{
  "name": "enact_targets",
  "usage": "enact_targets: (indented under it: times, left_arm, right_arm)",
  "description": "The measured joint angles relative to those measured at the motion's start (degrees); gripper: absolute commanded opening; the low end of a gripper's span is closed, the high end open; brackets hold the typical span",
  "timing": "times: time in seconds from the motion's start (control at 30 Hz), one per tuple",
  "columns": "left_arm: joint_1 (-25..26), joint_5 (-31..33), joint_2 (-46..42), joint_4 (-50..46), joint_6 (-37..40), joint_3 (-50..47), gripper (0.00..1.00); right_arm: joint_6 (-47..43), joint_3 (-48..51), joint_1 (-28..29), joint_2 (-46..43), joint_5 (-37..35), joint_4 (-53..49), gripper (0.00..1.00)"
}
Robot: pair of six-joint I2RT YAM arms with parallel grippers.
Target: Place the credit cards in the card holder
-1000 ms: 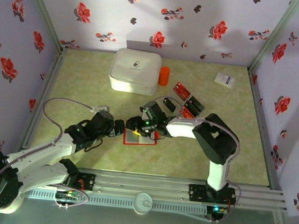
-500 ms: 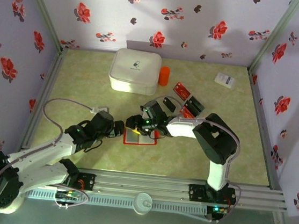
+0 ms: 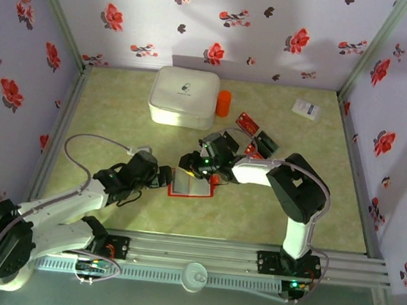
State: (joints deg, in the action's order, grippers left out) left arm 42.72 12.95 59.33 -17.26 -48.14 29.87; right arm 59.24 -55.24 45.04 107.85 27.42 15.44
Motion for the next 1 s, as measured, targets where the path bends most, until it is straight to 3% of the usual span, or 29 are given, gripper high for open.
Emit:
enact_targets:
  times: [0.1,0.2,1.0]
  left_arm:
    - [0.02,-0.42,0.96,0.55,-0.02,0.00,0.96]
    - [0.02,-0.76,1.81,1.09,0.00,0.00,0.96]
    - [3.21,-1.62,13.57,6.14,0.24,0.07,0.96]
  right_arm:
    - [0.92,1.07,0.00,0.00,-0.04,1.14,0.11]
    - [1.57,1.97,0.00,0.00,-0.09,1.81,0.05]
    - [2.97,2.27,0.76,2.67,-0.02,4.46,0.05]
